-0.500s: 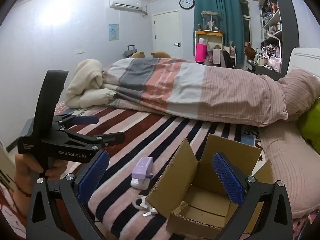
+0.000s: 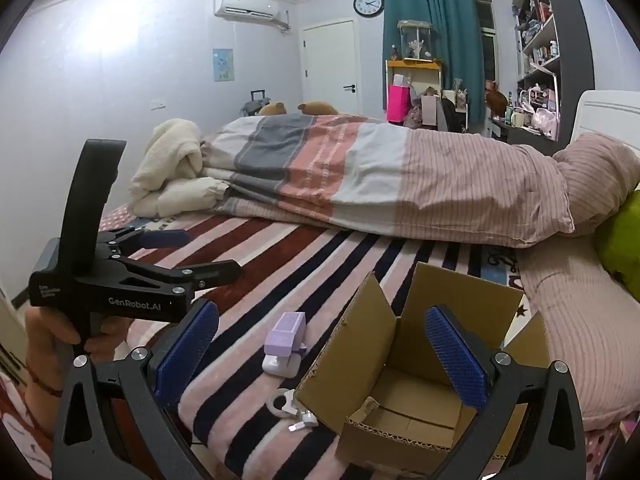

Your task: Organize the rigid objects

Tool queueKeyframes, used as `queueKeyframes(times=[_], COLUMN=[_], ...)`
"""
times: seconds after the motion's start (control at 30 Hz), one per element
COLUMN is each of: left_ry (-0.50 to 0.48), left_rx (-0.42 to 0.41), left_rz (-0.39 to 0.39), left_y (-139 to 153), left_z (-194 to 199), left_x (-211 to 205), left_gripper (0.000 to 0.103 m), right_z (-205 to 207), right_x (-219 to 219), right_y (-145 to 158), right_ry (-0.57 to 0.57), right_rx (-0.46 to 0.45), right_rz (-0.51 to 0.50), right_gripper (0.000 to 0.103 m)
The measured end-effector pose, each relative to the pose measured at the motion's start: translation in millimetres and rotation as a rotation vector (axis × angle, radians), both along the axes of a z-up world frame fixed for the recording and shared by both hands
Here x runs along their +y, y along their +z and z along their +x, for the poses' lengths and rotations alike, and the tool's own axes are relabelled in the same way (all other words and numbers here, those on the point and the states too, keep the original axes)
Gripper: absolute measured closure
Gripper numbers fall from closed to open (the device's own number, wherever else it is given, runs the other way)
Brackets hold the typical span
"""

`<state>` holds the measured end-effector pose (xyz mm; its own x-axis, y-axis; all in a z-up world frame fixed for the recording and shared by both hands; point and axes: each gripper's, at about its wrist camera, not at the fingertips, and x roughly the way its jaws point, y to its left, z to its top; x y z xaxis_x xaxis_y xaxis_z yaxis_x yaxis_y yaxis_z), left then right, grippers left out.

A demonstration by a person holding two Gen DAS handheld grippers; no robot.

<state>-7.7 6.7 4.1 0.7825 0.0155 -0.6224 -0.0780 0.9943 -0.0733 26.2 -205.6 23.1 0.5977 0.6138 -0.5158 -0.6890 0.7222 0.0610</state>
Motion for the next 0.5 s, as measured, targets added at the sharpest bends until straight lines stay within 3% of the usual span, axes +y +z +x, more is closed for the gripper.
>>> queueKeyframes(times=[0.5], left_ry=[0.014], left_rx=[-0.003], left_rz=[0.012], left_y=[0.6], left_z=[-4.7], left_x=[3.5], left_gripper=[0.000], right_z=[-4.1], right_x=[-5.3], right_y=[-0.8], right_ry=[-0.010], right_rx=[0.024], right_rz=[0.026], right_gripper=[0.000])
